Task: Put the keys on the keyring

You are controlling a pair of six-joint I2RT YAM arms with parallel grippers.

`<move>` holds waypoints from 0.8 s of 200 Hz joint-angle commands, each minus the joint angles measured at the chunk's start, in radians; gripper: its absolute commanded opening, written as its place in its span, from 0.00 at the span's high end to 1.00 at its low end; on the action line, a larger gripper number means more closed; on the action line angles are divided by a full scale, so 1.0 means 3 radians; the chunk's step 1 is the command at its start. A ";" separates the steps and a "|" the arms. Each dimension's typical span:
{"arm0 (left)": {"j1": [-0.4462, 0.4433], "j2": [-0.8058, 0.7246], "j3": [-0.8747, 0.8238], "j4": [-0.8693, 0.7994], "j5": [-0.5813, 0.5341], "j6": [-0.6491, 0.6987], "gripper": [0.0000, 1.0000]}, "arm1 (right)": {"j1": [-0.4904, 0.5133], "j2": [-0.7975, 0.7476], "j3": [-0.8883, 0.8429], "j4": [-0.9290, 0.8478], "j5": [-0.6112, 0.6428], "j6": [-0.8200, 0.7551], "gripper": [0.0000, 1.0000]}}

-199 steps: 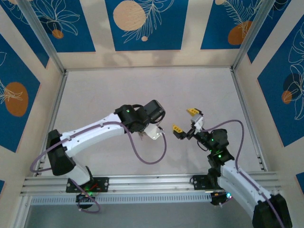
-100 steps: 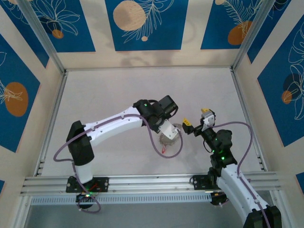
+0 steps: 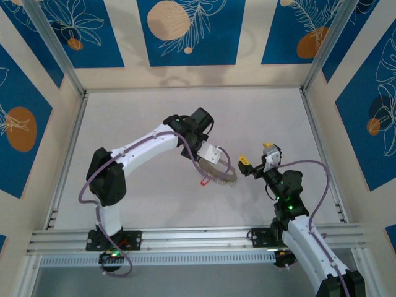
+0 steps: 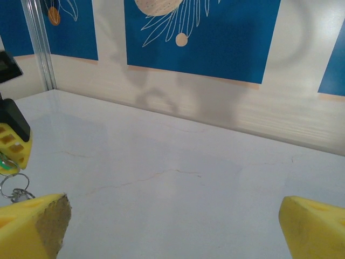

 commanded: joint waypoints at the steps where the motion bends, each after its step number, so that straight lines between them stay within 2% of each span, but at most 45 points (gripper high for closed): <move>1: 0.0121 0.0194 -0.0076 -0.0040 0.0228 -0.0060 1.00 | -0.0023 -0.0031 -0.0062 0.0032 0.0068 0.0020 0.01; 42: 0.0439 0.0427 -0.0179 0.0044 0.0370 -0.0143 1.00 | -0.0033 -0.0080 -0.0082 0.0017 0.0070 0.0027 0.01; 104: 0.0612 0.0687 -0.0429 0.0300 -0.0139 -0.0230 0.98 | -0.0038 -0.0132 -0.0132 0.0017 0.0080 0.0069 0.01; 128: 0.0666 0.0720 -0.0541 0.0416 -0.0188 -0.0338 0.94 | -0.0041 -0.0075 -0.0106 0.0034 0.0063 0.0039 0.01; 160: 0.0698 0.0621 -0.0765 0.0795 -0.0340 -0.0510 0.83 | -0.0041 -0.0067 -0.0133 0.0065 0.0073 0.0041 0.01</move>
